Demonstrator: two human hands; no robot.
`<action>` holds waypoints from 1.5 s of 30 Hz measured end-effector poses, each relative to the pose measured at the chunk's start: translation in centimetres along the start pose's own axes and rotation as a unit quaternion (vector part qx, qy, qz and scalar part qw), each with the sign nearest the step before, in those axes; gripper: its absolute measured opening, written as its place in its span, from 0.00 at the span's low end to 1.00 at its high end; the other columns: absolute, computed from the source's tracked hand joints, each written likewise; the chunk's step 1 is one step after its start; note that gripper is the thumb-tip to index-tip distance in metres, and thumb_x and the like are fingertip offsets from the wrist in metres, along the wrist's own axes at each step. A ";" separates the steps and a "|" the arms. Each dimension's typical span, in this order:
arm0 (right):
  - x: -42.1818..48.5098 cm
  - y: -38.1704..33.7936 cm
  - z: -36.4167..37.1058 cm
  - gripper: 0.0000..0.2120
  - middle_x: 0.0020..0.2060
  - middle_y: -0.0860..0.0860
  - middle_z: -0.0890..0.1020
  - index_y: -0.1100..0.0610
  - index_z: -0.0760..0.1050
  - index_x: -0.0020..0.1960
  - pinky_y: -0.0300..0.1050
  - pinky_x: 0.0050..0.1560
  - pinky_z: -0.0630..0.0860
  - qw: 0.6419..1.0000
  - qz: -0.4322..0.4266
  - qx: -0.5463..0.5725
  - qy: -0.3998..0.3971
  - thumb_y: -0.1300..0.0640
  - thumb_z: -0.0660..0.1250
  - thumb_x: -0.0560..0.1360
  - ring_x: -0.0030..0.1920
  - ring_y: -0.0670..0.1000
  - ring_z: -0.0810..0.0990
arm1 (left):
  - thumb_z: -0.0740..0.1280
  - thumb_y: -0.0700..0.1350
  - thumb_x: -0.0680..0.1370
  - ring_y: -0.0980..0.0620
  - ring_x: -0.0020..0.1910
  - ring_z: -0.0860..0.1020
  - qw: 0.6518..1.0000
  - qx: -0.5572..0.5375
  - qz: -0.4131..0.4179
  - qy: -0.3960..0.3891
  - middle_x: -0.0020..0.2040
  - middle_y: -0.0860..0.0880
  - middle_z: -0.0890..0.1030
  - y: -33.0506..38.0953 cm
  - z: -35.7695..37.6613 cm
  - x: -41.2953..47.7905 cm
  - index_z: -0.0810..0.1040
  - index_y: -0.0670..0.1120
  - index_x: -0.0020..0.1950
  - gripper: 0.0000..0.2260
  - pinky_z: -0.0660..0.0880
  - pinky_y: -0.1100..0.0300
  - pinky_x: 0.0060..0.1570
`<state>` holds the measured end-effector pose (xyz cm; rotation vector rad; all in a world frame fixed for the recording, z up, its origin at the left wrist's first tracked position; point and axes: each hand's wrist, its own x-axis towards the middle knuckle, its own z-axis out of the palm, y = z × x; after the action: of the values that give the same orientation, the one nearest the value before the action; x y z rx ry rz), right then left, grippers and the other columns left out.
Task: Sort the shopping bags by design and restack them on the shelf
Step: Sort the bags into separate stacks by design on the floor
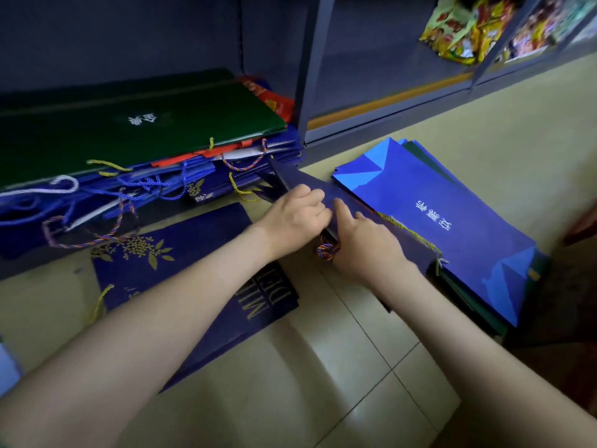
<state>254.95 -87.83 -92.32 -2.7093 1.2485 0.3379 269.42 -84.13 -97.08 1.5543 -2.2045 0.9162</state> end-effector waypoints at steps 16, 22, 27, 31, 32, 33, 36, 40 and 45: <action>-9.9 -6.9 13.8 0.31 0.75 0.64 0.51 0.56 0.35 0.77 0.59 0.60 0.71 0.984 0.084 -0.110 -0.116 0.66 0.49 0.81 0.63 0.69 0.71 | 0.62 0.50 0.79 0.51 0.77 0.42 0.865 -0.154 -0.062 -0.473 0.78 0.48 0.45 5.7 -6.5 -15.2 0.42 0.47 0.78 0.36 0.40 0.44 0.73; -9.6 -9.4 18.4 0.43 0.77 0.59 0.46 0.54 0.30 0.76 0.60 0.53 0.76 0.969 0.132 -0.071 -0.196 0.57 0.61 0.78 0.63 0.71 0.70 | 0.61 0.50 0.80 0.49 0.77 0.43 0.835 -0.184 -0.099 -0.508 0.78 0.47 0.41 8.4 -5.4 -19.7 0.38 0.49 0.77 0.36 0.45 0.46 0.74; -7.9 -9.4 19.2 0.56 0.76 0.55 0.47 0.54 0.31 0.76 0.58 0.62 0.70 0.953 0.081 -0.098 -0.274 0.41 0.70 0.69 0.73 0.60 0.58 | 0.59 0.50 0.81 0.49 0.77 0.42 0.801 -0.228 -0.149 -0.533 0.78 0.47 0.39 7.3 -4.5 -22.5 0.37 0.51 0.77 0.35 0.42 0.47 0.73; -4.8 -9.8 17.4 0.54 0.76 0.54 0.50 0.54 0.37 0.77 0.56 0.71 0.57 0.984 -0.050 -0.073 -0.155 0.35 0.68 0.68 0.76 0.55 0.50 | 0.54 0.57 0.81 0.49 0.77 0.40 0.810 -0.197 -0.231 -0.501 0.78 0.46 0.39 5.5 -3.5 -23.7 0.38 0.49 0.77 0.33 0.41 0.45 0.73; -3.6 -10.0 16.8 0.54 0.76 0.55 0.48 0.54 0.36 0.77 0.55 0.73 0.52 0.987 -0.084 -0.068 -0.121 0.36 0.68 0.68 0.77 0.54 0.46 | 0.53 0.58 0.81 0.48 0.77 0.40 0.813 -0.181 -0.249 -0.494 0.78 0.46 0.39 5.0 -3.2 -23.9 0.38 0.49 0.77 0.33 0.41 0.44 0.72; -2.4 -10.2 16.3 0.55 0.77 0.54 0.45 0.54 0.35 0.77 0.54 0.74 0.48 0.987 -0.109 -0.061 -0.104 0.37 0.69 0.68 0.77 0.54 0.43 | 0.52 0.59 0.81 0.48 0.76 0.39 0.816 -0.169 -0.265 -0.486 0.78 0.46 0.39 4.6 -2.8 -24.1 0.37 0.49 0.77 0.33 0.41 0.42 0.72; 1.2 -10.3 15.4 0.55 0.77 0.53 0.41 0.53 0.33 0.76 0.55 0.74 0.41 0.981 -0.153 -0.055 -0.110 0.40 0.70 0.69 0.76 0.53 0.38 | 0.52 0.64 0.79 0.46 0.76 0.38 0.815 -0.153 -0.301 -0.470 0.77 0.46 0.37 3.7 -2.1 -24.7 0.38 0.50 0.77 0.36 0.39 0.39 0.71; 4.3 -9.9 16.4 0.49 0.77 0.53 0.48 0.57 0.39 0.77 0.54 0.74 0.40 0.973 -0.174 -0.062 -0.142 0.41 0.68 0.72 0.77 0.53 0.42 | 0.54 0.72 0.73 0.43 0.75 0.35 0.796 -0.161 -0.310 -0.495 0.77 0.45 0.34 3.7 -1.1 -24.9 0.36 0.53 0.77 0.43 0.36 0.35 0.68; 3.7 -8.9 19.1 0.34 0.65 0.56 0.67 0.59 0.61 0.71 0.50 0.72 0.52 0.975 -0.193 -0.023 -0.110 0.45 0.67 0.71 0.68 0.57 0.63 | 0.56 0.76 0.66 0.40 0.74 0.33 0.776 -0.155 -0.280 -0.543 0.76 0.45 0.32 5.8 -0.1 -25.8 0.34 0.54 0.76 0.50 0.34 0.33 0.66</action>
<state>261.32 -80.60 -111.45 -2.7752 0.6472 0.6008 273.73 -63.90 -113.49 2.6867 -1.9628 -0.7057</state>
